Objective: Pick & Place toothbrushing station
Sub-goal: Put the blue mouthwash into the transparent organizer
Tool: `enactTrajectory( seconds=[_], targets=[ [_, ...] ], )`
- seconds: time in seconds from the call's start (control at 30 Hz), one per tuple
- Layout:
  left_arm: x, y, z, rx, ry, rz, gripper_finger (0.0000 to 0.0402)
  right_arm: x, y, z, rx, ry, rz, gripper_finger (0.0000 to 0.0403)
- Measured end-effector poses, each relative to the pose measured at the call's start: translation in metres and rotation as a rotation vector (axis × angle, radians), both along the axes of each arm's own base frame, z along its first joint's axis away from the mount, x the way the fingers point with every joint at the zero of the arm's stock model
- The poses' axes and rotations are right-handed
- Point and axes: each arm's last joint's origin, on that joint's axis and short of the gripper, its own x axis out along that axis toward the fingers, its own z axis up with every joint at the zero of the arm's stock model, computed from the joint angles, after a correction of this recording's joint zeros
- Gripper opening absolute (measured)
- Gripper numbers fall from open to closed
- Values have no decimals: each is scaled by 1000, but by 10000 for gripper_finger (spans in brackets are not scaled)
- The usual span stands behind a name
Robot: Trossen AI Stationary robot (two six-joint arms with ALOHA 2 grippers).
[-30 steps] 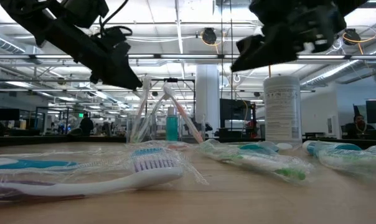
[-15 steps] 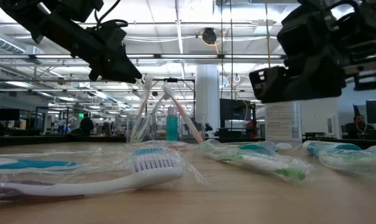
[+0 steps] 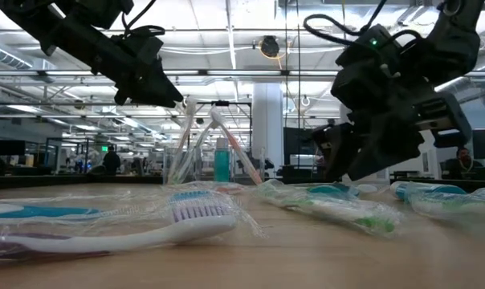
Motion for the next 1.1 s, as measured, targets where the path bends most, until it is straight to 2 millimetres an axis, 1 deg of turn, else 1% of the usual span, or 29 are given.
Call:
enactTrajectory(
  seconds=[0.1,0.4,0.5,0.63,0.73,0.83,0.93,1.1],
  targets=[
    [0,0,0,0,-1,0,170,-2,-2,-2,0,30,-7,141],
    [0,0,0,-1,-1,1,170,0,-1,0,10,7,-10,141],
    [0,0,0,-1,-1,1,170,2,0,-4,27,4,3,141],
    [0,0,0,-1,0,1,170,4,2,-12,78,14,68,141],
    [0,0,0,-1,2,0,170,2,2,-19,71,48,66,141],
    [0,0,-1,-2,6,0,170,3,1,-20,70,43,61,140],
    [0,0,-1,-2,5,1,170,3,1,-20,73,45,60,129],
    [0,0,0,-1,5,0,170,4,1,-20,73,39,60,99]
  ],
)
